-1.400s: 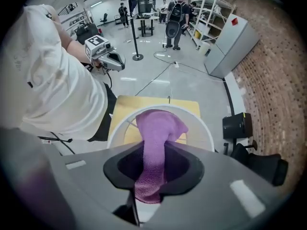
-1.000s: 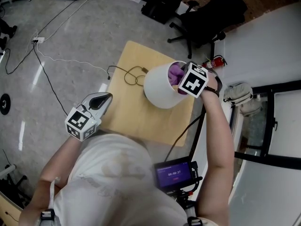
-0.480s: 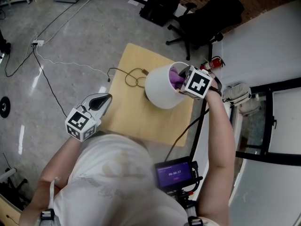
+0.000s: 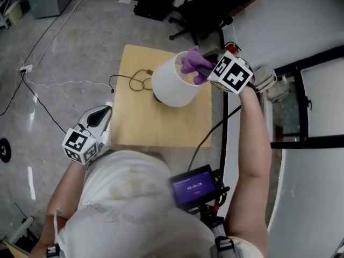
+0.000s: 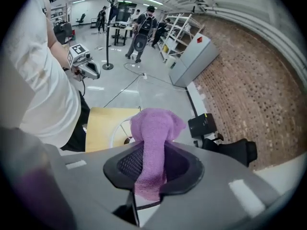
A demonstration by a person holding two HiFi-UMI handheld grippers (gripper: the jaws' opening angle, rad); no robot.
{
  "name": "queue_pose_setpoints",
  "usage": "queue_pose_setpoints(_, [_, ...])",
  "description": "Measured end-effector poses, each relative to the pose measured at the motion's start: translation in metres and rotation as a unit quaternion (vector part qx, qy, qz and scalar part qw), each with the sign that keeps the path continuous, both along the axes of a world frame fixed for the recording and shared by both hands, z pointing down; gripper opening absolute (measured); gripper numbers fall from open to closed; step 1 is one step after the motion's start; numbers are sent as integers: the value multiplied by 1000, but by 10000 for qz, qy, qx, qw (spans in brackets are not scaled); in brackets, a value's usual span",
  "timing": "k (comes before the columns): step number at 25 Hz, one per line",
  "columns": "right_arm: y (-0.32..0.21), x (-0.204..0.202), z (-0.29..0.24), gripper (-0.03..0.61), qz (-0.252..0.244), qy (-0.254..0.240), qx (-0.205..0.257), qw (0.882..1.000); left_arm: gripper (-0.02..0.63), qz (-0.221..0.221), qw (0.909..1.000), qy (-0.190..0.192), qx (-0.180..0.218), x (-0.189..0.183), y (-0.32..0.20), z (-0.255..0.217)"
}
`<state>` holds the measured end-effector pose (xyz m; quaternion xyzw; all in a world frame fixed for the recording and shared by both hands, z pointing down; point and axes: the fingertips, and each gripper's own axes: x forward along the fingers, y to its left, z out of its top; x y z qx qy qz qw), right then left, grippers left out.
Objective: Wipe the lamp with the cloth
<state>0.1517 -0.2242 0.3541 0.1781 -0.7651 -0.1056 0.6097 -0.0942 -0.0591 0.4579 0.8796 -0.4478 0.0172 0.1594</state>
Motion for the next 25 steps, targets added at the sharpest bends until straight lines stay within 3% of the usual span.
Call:
queue_pose_setpoints(6, [19,7,-42,104,241,-995,722,9921,2,292,9996,0,39,3,5,-4])
queue_pose_setpoints(10, [41,12,-57,104,508,-1816,1185,9749,2,544,9985,-7,98,3,10,-7])
queue_pose_setpoints(13, [58,20,-69,104,929,-2659,1513,9475,2,732,9973,-22,65,4,16,-5])
queue_pose_setpoints(17, [90,39,-75,104,1484,-3654,1725,9026,2,940,9956,-40,11,12,25,-1])
queue_pose_setpoints(25, [149,63,-50,104,1930,-4895,1645,8343,2,994,9948,-48,218,36,22,-19])
